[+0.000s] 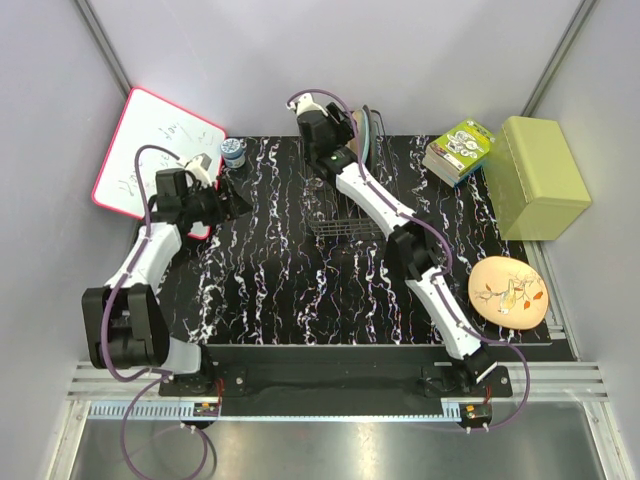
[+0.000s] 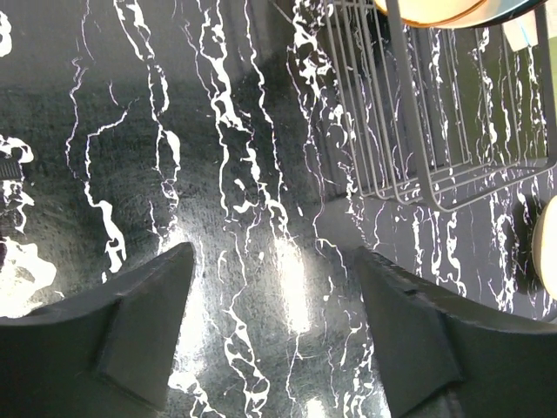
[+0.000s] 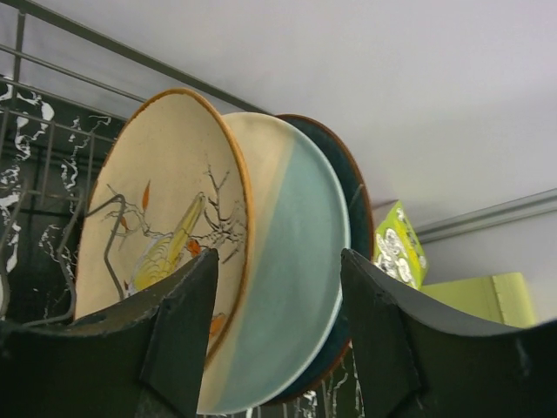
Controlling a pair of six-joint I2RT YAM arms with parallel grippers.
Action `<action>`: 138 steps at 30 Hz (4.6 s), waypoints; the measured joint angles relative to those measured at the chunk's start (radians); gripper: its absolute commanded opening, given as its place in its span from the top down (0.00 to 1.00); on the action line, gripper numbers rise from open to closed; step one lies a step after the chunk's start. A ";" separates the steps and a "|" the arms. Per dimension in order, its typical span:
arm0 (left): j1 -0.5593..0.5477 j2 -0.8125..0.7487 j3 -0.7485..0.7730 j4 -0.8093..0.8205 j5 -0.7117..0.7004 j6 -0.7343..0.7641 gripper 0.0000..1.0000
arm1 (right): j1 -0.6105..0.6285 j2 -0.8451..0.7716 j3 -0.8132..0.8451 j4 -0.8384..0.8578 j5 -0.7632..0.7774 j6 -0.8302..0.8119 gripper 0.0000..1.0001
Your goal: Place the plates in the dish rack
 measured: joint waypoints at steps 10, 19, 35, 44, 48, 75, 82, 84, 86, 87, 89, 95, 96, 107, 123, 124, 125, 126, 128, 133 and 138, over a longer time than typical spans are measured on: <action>-0.001 -0.087 0.032 -0.109 -0.061 0.050 0.04 | 0.028 -0.264 -0.235 -0.014 0.053 -0.045 0.30; -0.270 -0.434 0.034 -0.015 -0.005 0.081 0.01 | 0.027 -0.916 -0.793 -0.120 -0.027 -0.023 0.05; -0.991 0.079 0.056 0.288 -0.224 -0.203 0.11 | -0.334 -1.485 -1.069 -0.524 -0.411 0.292 0.00; -1.107 0.610 0.510 0.372 -0.276 -0.330 0.17 | -0.463 -1.637 -1.091 -0.523 -0.414 0.325 0.02; -1.121 0.750 0.618 0.373 -0.295 -0.348 0.17 | -0.474 -1.655 -1.107 -0.546 -0.415 0.327 0.01; -1.197 1.102 0.867 0.539 -0.293 -0.375 0.32 | -0.500 -1.647 -1.195 -0.624 -0.486 0.405 0.01; -1.204 1.157 0.915 0.585 -0.268 -0.407 0.51 | -0.506 -1.640 -1.215 -0.636 -0.495 0.414 0.02; -1.205 1.161 0.920 0.584 -0.267 -0.413 0.55 | -0.508 -1.636 -1.215 -0.635 -0.495 0.416 0.02; -1.205 1.166 0.928 0.583 -0.262 -0.416 0.57 | -0.511 -1.629 -1.215 -0.636 -0.501 0.419 0.03; -1.205 1.168 0.933 0.585 -0.259 -0.416 0.58 | -0.512 -1.628 -1.215 -0.636 -0.503 0.420 0.03; -1.205 1.173 0.944 0.580 -0.253 -0.417 0.64 | -0.515 -1.625 -1.215 -0.635 -0.512 0.423 0.03; -1.202 1.196 0.999 0.531 -0.247 -0.417 0.72 | -0.546 -1.626 -1.220 -0.636 -0.529 0.438 0.04; -1.202 1.202 1.012 0.520 -0.246 -0.417 0.73 | -0.551 -1.626 -1.221 -0.636 -0.531 0.439 0.04; -1.197 1.226 1.082 0.441 -0.230 -0.428 1.00 | -0.599 -1.630 -1.223 -0.639 -0.569 0.452 0.05; -1.044 0.981 0.713 0.425 -0.093 -0.393 1.00 | -0.618 -1.763 -1.331 -0.695 -0.631 0.439 0.04; -1.028 0.959 0.692 0.411 -0.087 -0.377 1.00 | -0.618 -1.771 -1.347 -0.699 -0.650 0.438 0.03; -1.013 0.937 0.670 0.396 -0.081 -0.361 1.00 | -0.618 -1.777 -1.360 -0.706 -0.668 0.436 0.03; -1.001 0.910 0.639 0.391 -0.076 -0.347 1.00 | -0.618 -1.781 -1.371 -0.713 -0.687 0.431 0.02; -0.981 0.838 0.555 0.374 -0.069 -0.319 1.00 | -0.618 -1.789 -1.391 -0.729 -0.738 0.415 0.02; -0.950 0.636 0.351 0.309 -0.050 -0.242 0.95 | -0.618 -1.790 -1.474 -0.763 -0.871 0.331 0.01; -0.938 0.514 0.269 0.258 -0.048 -0.144 0.38 | -0.621 -1.727 -1.517 -0.806 -0.916 0.258 0.00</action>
